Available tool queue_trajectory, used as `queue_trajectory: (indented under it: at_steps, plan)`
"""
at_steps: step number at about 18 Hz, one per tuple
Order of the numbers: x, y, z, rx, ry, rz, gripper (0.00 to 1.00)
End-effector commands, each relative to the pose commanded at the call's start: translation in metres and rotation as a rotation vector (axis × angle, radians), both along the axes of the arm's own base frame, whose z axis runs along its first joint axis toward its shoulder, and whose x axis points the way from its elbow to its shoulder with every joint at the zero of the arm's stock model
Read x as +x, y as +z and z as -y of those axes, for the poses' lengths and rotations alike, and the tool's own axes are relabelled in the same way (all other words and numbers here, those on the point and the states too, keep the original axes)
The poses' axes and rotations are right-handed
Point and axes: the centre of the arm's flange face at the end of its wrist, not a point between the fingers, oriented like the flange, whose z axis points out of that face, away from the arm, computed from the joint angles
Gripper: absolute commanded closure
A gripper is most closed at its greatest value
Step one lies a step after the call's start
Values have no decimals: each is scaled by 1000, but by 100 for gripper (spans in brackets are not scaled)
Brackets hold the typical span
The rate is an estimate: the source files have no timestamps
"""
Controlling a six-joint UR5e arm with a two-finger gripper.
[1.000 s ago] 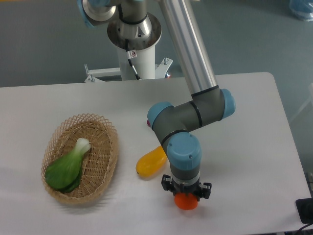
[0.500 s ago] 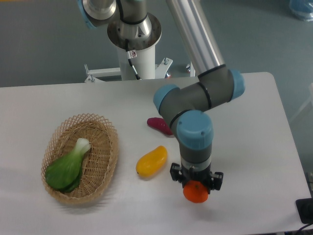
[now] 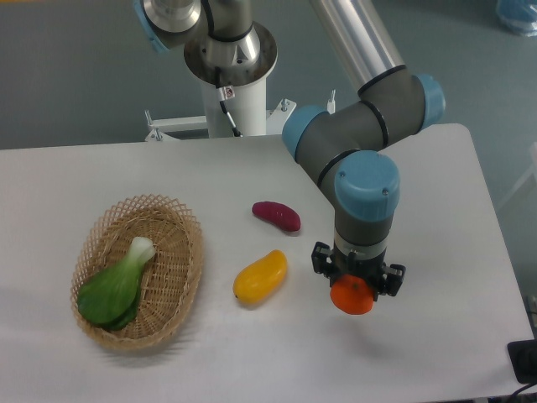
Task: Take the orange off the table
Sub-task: 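Lift the held tangerine up off the table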
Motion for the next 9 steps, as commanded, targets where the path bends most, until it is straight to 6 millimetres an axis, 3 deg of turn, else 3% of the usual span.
queue_trajectory:
  at_steps: [9]
  plan:
    - [-11, 20, 10, -15, -85, -2, 39]
